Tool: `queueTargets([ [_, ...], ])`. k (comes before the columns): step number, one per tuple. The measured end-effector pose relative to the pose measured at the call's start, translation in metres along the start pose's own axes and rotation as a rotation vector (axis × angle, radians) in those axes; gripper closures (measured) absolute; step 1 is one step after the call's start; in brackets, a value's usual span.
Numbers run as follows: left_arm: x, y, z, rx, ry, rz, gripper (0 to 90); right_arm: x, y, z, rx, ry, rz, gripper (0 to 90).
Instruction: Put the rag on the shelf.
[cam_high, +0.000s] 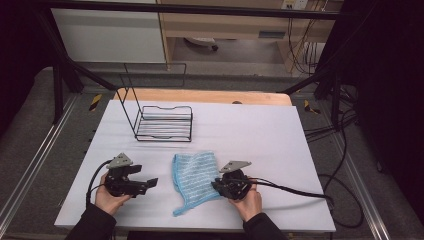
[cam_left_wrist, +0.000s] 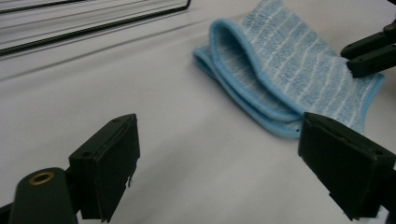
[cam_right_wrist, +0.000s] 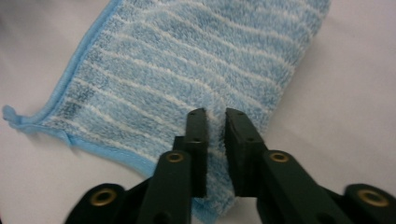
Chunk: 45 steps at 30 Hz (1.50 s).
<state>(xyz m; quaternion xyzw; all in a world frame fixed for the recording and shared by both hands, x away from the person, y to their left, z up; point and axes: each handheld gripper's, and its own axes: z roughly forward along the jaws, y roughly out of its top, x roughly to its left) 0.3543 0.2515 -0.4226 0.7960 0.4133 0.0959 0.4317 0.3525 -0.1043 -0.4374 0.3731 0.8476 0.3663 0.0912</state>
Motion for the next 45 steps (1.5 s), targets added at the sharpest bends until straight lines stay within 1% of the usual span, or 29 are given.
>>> queueTargets([
  [1,-0.005,0.001,0.001,0.002,-0.002,0.001,12.7,0.0,0.0,0.0,0.0,0.0,0.0,74.8],
  [2,-0.01,0.003,0.003,0.005,-0.004,0.003,13.1,-0.001,-0.001,0.0,0.002,0.001,-0.001,71.7],
  [3,-0.015,0.004,0.005,0.007,-0.007,0.003,13.8,-0.003,0.0,-0.006,-0.021,0.007,-0.011,65.2],
  [4,-0.026,0.006,0.009,0.015,-0.011,-0.006,14.6,-0.004,0.0,-0.011,-0.04,0.011,-0.012,61.2],
  [5,-0.026,0.006,0.009,0.015,-0.011,-0.006,15.7,-0.006,0.0,-0.016,-0.065,0.012,-0.016,58.0],
  [6,-0.032,0.008,0.011,0.025,-0.008,-0.006,16.5,-0.009,0.0,-0.021,-0.081,0.011,-0.02,54.6],
  [7,-0.043,0.01,0.018,0.044,-0.013,-0.007,17.7,-0.012,-0.001,-0.025,-0.094,0.01,-0.016,50.8],
  [8,-0.043,0.01,0.018,0.044,-0.013,-0.007,19.7,-0.012,-0.001,-0.025,-0.094,0.01,-0.016,50.8],
  [9,-0.048,0.01,0.021,0.057,-0.017,-0.013,21.7,-0.018,-0.005,-0.028,-0.112,0.008,-0.01,48.2],
  [10,-0.053,0.011,0.025,0.065,-0.019,-0.013,24.1,-0.021,-0.008,-0.029,-0.114,0.009,-0.003,46.8],
  [11,-0.059,0.011,0.029,0.08,-0.021,-0.021,27.5,-0.024,-0.011,-0.028,-0.118,0.01,0.004,46.7],
  [12,-0.064,0.011,0.034,0.094,-0.012,-0.018,27.5,-0.024,-0.011,-0.028,-0.118,0.01,0.004,46.7],
  [13,-0.069,0.011,0.038,0.108,-0.011,-0.018,33.0,-0.028,-0.015,-0.025,-0.112,0.019,0.025,46.8],
  [14,-0.073,0.011,0.044,0.123,-0.008,-0.024,33.0,-0.028,-0.015,-0.025,-0.112,0.019,0.025,46.8],
  [15,-0.077,0.011,0.048,0.139,-0.009,-0.036,39.7,-0.029,-0.017,-0.024,-0.113,0.021,0.027,46.9],
  [16,-0.08,0.011,0.053,0.149,-0.004,-0.045,39.7,-0.03,-0.017,-0.023,-0.111,0.022,0.027,47.4],
  [17,-0.082,0.01,0.056,0.158,0.002,-0.052,42.2,-0.03,-0.017,-0.022,-0.108,0.022,0.034,48.1],
  [18,-0.083,0.009,0.059,0.164,0.011,-0.056,44.6,-0.03,-0.018,-0.022,-0.114,0.027,0.031,49.2],
  [19,-0.085,0.008,0.062,0.169,0.028,-0.056,46.2,-0.029,-0.018,-0.022,-0.121,0.036,0.036,50.2],
  [21,-0.086,0.005,0.063,0.161,0.045,-0.059,48.6,-0.027,-0.019,-0.02,-0.123,0.054,0.055,52.0],
  [22,-0.085,0.005,0.062,0.157,0.049,-0.062,50.1,-0.027,-0.019,-0.018,-0.124,0.061,0.055,52.6],
  [23,-0.085,0.004,0.062,0.153,0.053,-0.066,52.8,-0.026,-0.02,-0.014,-0.111,0.065,0.059,54.1],
  [24,-0.085,0.003,0.061,0.152,0.054,-0.069,52.8,-0.026,-0.02,-0.014,-0.111,0.065,0.059,54.1],
  [25,-0.084,0.002,0.061,0.154,0.056,-0.071,54.7,-0.025,-0.022,-0.01,-0.093,0.063,0.06,55.3],
  [27,-0.085,0.0,0.061,0.157,0.061,-0.073,55.5,-0.025,-0.023,-0.009,-0.086,0.064,0.059,55.9],
  [32,-0.088,-0.003,0.059,0.158,0.061,-0.075,62.2,-0.024,-0.025,-0.004,-0.062,0.067,0.06,58.7],
  [35,-0.091,-0.005,0.059,0.152,0.056,-0.076,67.1,-0.022,-0.026,-0.004,-0.061,0.072,0.065,60.4],
  [41,-0.093,-0.005,0.064,0.135,0.048,-0.085,67.3,-0.021,-0.027,-0.003,-0.06,0.078,0.077,64.7],
  [45,-0.095,-0.004,0.068,0.121,0.048,-0.078,67.2,-0.021,-0.027,-0.003,-0.06,0.081,0.087,65.9],
])
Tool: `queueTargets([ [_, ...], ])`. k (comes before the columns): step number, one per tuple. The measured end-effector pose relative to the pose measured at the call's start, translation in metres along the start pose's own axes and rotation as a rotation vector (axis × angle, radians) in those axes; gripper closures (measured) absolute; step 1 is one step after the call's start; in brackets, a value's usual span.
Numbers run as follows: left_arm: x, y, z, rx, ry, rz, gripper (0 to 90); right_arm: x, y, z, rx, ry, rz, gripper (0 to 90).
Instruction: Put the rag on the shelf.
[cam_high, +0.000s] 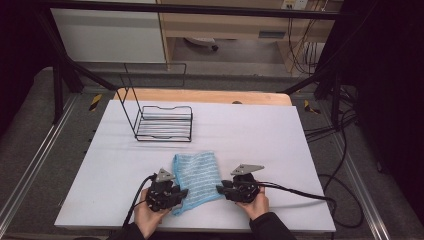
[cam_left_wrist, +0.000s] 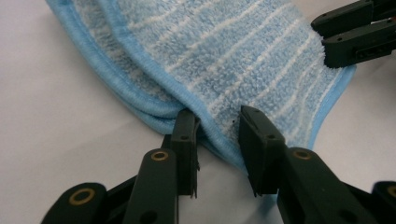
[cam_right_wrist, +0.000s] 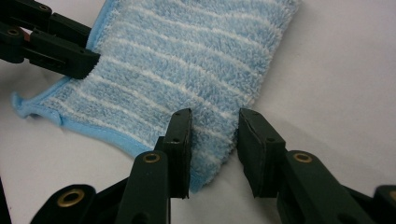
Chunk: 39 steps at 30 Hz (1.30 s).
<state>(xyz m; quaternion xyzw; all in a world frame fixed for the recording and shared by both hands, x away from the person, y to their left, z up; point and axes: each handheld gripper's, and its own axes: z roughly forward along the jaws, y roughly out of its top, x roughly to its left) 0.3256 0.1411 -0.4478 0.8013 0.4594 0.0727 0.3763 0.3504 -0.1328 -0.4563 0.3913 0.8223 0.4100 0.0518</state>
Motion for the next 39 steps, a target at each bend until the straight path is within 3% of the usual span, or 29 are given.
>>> queueTargets([
  [9,-0.012,0.001,0.006,0.005,0.068,0.072,78.5,0.005,0.0,0.001,0.008,-0.011,-0.008,71.3],
  [16,-0.011,0.004,0.005,0.015,0.051,0.09,86.1,0.006,0.001,-0.002,0.007,0.001,0.027,85.5],
  [19,-0.007,0.005,0.003,0.024,0.032,0.083,86.6,0.008,0.002,-0.004,0.0,0.004,0.037,86.3],
  [23,0.0,0.006,-0.003,0.043,0.017,0.081,86.9,0.016,0.002,-0.009,-0.01,0.023,0.044,86.5],
  [24,0.003,0.006,-0.006,0.049,0.013,0.084,86.9,0.019,0.0,-0.011,-0.017,0.047,0.071,86.2],
  [28,0.013,0.003,-0.018,0.066,0.002,0.097,86.9,0.025,-0.003,-0.01,-0.016,0.069,0.1,85.6],
  [32,0.021,0.001,-0.024,0.084,0.008,0.11,86.7,0.041,-0.006,0.001,0.008,0.072,0.061,83.6],
  [39,0.021,-0.003,-0.026,0.073,-0.021,0.116,84.1,0.037,-0.007,0.001,0.012,0.037,0.033,74.7],
])
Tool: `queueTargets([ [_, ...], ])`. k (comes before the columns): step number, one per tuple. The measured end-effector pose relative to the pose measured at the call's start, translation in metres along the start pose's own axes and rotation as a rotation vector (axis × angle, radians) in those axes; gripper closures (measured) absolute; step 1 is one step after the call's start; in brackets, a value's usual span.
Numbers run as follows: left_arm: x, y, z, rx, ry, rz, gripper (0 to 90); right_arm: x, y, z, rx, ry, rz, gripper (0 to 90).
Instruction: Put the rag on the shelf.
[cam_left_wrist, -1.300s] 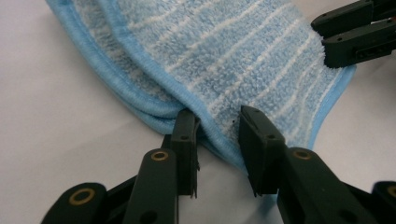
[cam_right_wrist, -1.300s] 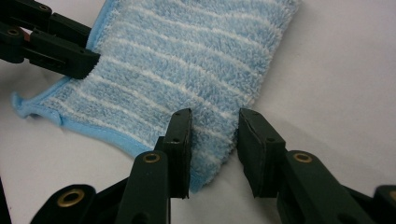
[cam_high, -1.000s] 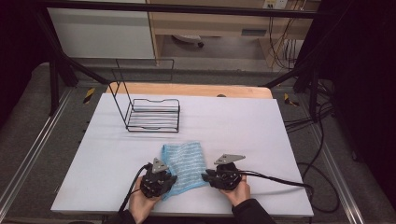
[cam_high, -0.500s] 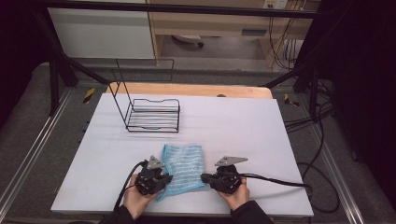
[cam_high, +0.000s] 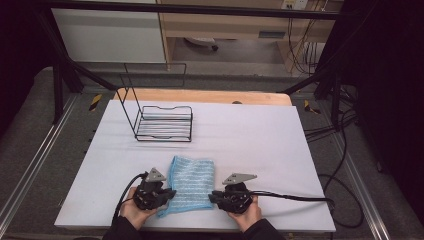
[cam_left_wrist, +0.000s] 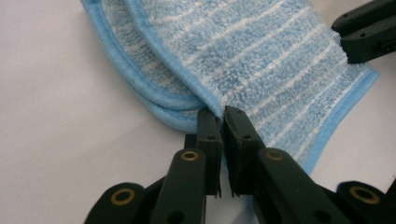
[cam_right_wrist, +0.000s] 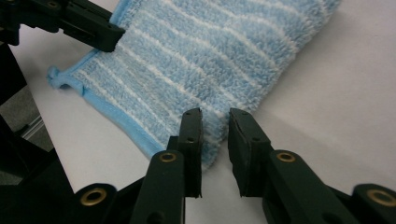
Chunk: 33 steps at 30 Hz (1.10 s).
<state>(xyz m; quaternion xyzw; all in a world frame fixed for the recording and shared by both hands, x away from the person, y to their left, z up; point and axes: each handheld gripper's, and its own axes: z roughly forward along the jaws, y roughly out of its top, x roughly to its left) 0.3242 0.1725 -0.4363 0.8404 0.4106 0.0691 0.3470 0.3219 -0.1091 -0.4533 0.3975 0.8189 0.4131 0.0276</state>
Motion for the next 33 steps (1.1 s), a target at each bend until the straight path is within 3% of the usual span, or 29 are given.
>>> queueTargets([
  [3,0.001,0.0,-0.005,-0.02,-0.001,0.023,76.3,-0.004,0.001,-0.003,-0.002,0.002,-0.012,68.3],
  [5,0.002,0.001,-0.009,-0.046,0.009,0.039,62.5,-0.006,0.005,-0.008,-0.032,0.009,-0.044,59.8],
  [8,0.007,0.004,-0.014,-0.081,0.016,0.042,55.3,-0.008,0.008,-0.012,-0.063,0.017,-0.06,53.0],
  [10,0.011,0.006,-0.018,-0.102,0.018,0.046,45.7,-0.014,0.013,-0.017,-0.105,0.012,-0.083,40.3],
  [11,0.013,0.008,-0.019,-0.11,0.018,0.05,45.7,-0.014,0.013,-0.017,-0.105,0.012,-0.083,40.3],
  [14,0.019,0.013,-0.024,-0.142,0.013,0.055,36.8,-0.022,0.017,-0.022,-0.132,0.001,-0.091,29.4],
  [18,0.026,0.021,-0.026,-0.152,0.005,0.072,25.3,-0.034,0.02,-0.025,-0.152,-0.009,-0.084,16.9],
  [22,0.033,0.03,-0.023,-0.15,0.012,0.068,14.2,-0.043,0.021,-0.025,-0.144,-0.018,-0.071,9.9],
  [33,0.053,0.073,-0.002,-0.148,0.083,0.021,13.2,-0.046,0.023,-0.024,-0.115,-0.032,-0.081,4.4],
])
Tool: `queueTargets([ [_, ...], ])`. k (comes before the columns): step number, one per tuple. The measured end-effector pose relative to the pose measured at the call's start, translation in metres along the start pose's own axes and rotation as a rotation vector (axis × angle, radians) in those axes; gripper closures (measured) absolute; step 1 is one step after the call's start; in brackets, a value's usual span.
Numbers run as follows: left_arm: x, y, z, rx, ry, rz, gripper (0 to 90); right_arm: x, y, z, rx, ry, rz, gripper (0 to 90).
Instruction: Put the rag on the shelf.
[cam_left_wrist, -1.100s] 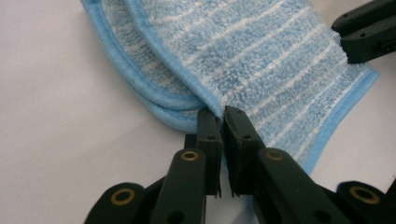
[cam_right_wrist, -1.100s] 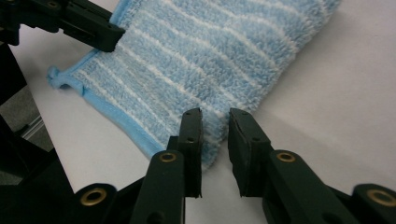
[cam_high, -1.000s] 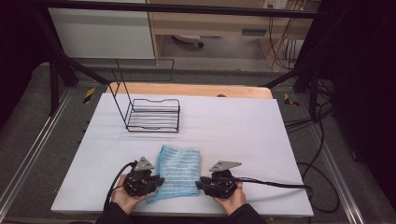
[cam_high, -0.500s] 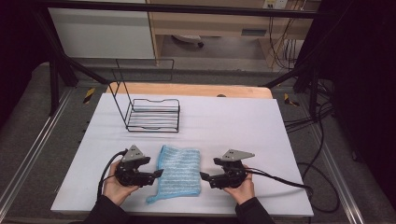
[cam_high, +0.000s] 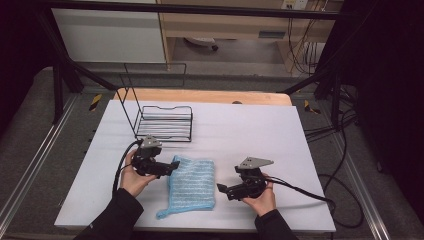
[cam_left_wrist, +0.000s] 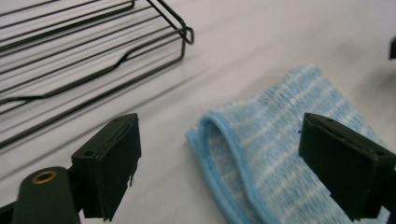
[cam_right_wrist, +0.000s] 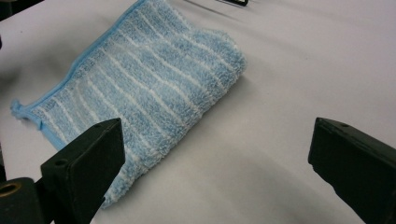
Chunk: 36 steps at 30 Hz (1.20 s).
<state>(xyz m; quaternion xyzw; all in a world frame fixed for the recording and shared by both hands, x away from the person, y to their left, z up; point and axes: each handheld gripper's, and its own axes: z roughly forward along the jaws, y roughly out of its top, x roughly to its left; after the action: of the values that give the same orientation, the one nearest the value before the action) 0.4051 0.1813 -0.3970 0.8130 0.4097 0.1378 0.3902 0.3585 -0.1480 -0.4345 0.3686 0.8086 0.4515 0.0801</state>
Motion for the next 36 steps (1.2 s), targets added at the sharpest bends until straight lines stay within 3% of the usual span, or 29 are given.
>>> queueTargets([
  [6,0.007,0.006,0.024,0.026,0.019,-0.031,24.7,0.0,-0.001,0.001,0.009,0.0,-0.002,4.5],
  [11,0.011,0.001,0.039,0.107,0.032,-0.02,35.9,0.0,-0.002,0.003,0.017,-0.001,-0.004,4.7],
  [20,0.015,-0.011,0.048,0.132,-0.011,-0.089,51.3,0.0,-0.002,0.005,0.022,0.001,0.003,5.2],
  [27,0.012,-0.013,0.051,0.138,-0.04,-0.11,63.5,-0.001,-0.002,0.005,0.021,0.005,0.007,5.2],
  [32,0.012,-0.013,0.051,0.142,-0.041,-0.113,64.9,-0.002,0.0,0.006,0.011,0.011,0.019,5.3],
  [36,0.009,-0.012,0.051,0.153,-0.044,-0.113,71.0,-0.004,0.002,0.008,0.005,0.012,0.021,5.8],
])
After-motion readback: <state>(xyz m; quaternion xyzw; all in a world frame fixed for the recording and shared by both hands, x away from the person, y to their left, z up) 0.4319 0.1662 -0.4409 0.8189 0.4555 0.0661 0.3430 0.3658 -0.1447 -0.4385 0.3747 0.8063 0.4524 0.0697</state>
